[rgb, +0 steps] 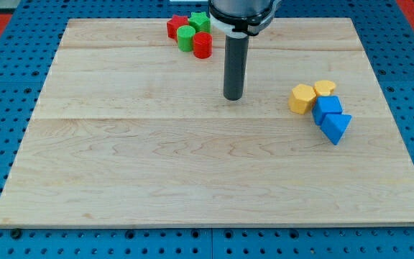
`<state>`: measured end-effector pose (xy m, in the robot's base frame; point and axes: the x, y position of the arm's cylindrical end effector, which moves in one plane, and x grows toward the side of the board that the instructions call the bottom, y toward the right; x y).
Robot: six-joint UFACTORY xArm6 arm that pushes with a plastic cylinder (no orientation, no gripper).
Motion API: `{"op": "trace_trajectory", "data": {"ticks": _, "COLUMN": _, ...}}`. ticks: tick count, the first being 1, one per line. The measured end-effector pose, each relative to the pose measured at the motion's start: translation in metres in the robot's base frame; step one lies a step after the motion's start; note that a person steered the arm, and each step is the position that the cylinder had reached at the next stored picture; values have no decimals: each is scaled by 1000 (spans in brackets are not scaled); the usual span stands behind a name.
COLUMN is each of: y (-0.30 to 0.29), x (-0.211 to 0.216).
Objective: Separate the red blocks with green blocks towards the yellow blocks
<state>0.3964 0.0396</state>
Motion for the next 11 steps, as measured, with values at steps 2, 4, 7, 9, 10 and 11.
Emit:
{"op": "trace_trajectory", "data": {"ticks": 2, "y": 0, "x": 0}}
{"op": "trace_trajectory", "data": {"ticks": 4, "y": 7, "x": 0}}
{"op": "trace_trajectory", "data": {"ticks": 7, "y": -57, "x": 0}}
{"op": "trace_trajectory", "data": {"ticks": 9, "y": -178, "x": -5}}
{"op": "trace_trajectory", "data": {"ticks": 10, "y": -221, "x": -30}}
{"op": "trace_trajectory", "data": {"ticks": 11, "y": -253, "x": -67}}
